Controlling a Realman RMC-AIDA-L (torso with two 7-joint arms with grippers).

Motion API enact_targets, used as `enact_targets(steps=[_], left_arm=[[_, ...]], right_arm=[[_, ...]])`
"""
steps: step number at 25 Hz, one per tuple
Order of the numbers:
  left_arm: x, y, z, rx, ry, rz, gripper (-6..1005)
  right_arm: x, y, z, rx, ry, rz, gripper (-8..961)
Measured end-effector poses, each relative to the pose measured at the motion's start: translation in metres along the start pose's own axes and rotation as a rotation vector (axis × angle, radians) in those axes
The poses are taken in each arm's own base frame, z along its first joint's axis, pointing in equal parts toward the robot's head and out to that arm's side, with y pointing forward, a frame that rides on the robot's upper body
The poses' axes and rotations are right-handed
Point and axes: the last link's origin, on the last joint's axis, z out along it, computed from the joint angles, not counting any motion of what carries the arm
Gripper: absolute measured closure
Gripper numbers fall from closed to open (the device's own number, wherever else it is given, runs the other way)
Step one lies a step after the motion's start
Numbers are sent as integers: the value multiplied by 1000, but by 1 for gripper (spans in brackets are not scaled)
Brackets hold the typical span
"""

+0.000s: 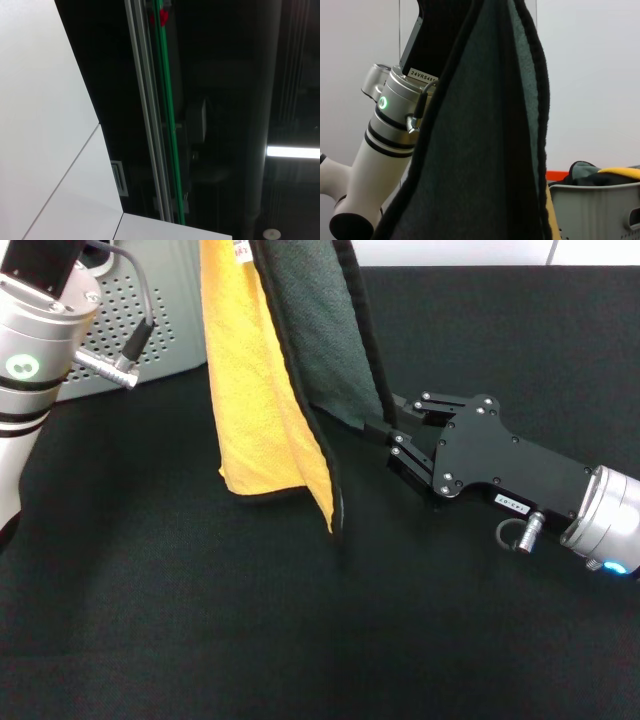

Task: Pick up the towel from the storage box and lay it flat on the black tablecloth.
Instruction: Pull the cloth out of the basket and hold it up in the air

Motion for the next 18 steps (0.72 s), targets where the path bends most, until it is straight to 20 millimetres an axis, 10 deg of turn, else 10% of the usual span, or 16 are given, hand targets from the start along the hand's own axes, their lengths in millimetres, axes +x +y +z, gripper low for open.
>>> enact_targets(steps=[18], left_arm=[[0, -1, 2, -4, 1, 4, 1000]], right_arm=[[1, -5, -3, 38, -4, 37, 784]])
